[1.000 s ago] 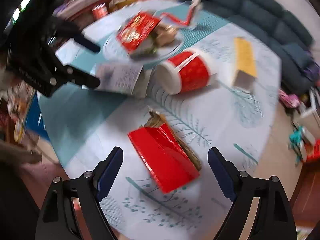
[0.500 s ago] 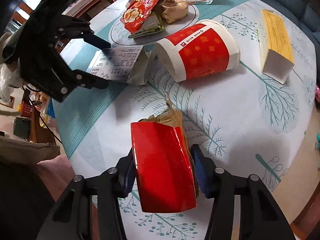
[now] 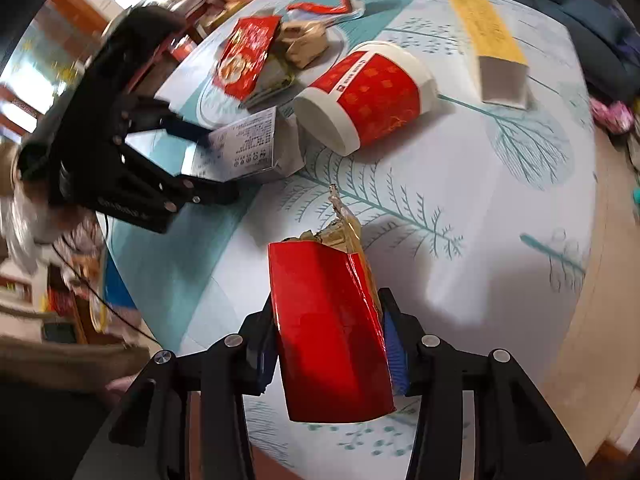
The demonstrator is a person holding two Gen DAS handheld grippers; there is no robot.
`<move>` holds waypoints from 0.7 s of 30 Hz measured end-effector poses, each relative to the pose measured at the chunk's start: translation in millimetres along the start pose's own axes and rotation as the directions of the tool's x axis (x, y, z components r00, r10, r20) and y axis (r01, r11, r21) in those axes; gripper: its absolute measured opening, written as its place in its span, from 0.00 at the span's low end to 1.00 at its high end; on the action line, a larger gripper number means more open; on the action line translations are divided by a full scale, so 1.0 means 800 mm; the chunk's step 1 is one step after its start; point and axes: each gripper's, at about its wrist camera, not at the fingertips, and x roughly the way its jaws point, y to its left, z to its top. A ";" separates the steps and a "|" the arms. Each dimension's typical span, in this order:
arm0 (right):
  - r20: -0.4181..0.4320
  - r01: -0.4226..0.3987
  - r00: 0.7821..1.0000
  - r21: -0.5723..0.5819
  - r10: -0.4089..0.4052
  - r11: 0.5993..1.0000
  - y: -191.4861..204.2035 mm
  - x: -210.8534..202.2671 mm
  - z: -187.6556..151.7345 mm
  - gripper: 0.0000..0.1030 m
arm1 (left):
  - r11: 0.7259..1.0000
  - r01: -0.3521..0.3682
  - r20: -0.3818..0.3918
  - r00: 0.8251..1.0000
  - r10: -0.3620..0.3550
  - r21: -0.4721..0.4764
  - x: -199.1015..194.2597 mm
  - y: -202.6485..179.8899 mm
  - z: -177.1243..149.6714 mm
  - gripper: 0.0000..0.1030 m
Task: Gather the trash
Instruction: 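Grasp the silver packet with the left gripper while the right gripper grasps the red box, then carry the silver packet and red box from the table over the trash bin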
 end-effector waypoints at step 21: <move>0.296 -0.056 0.953 0.399 -0.071 0.915 0.139 -0.068 -0.096 0.43 | 0.984 0.160 0.214 0.967 -0.139 -0.083 -0.139 0.003 -0.175 0.67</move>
